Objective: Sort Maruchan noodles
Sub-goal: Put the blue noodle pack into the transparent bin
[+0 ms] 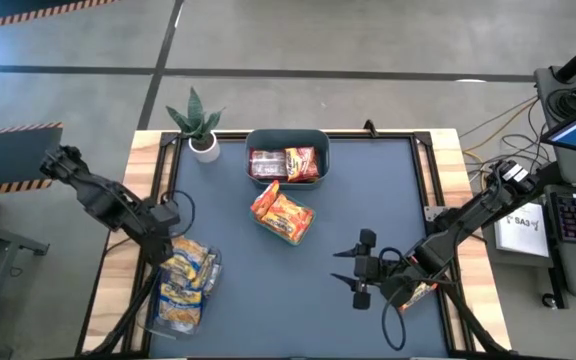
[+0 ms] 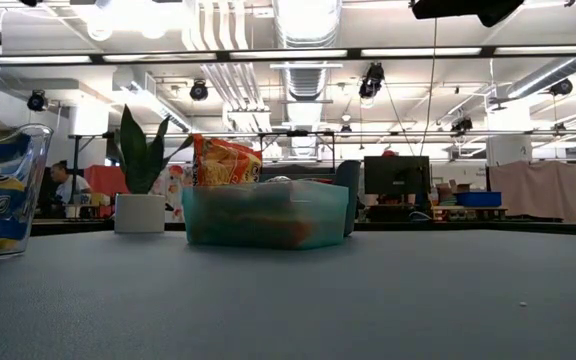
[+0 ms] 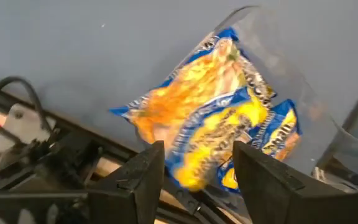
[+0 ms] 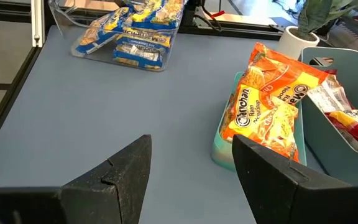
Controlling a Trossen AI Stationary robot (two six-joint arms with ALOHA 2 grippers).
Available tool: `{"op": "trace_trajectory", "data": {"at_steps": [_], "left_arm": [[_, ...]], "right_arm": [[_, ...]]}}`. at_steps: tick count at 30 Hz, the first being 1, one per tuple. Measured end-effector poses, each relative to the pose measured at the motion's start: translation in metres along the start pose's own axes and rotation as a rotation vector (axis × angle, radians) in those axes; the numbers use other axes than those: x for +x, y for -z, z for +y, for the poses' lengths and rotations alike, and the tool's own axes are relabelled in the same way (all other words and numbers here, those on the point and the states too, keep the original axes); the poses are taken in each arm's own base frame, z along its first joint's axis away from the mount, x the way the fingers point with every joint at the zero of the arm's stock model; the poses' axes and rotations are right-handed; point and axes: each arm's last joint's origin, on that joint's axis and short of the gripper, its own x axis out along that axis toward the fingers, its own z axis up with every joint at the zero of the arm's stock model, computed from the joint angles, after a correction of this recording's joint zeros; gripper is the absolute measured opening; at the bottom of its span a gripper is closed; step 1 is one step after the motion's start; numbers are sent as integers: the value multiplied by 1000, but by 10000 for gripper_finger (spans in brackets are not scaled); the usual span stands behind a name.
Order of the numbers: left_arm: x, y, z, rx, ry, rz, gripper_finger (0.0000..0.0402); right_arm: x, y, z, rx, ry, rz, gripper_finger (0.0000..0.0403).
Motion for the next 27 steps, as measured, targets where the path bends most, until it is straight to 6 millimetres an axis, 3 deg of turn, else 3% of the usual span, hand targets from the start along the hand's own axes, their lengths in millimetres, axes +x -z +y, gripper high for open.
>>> {"op": "trace_trajectory", "data": {"at_steps": [11, 21, 27], "left_arm": [[21, -4, -11, -6, -197, 87, 97], [64, -6, -26, -33, -403, 221, 25], [75, -7, -30, -39, -462, 241, 1]], "right_arm": [[0, 0, 0, -2, 0, 0, 215], [0, 0, 0, -1, 0, 1, 215], [0, 0, 0, -1, -1, 1, 215]]}}
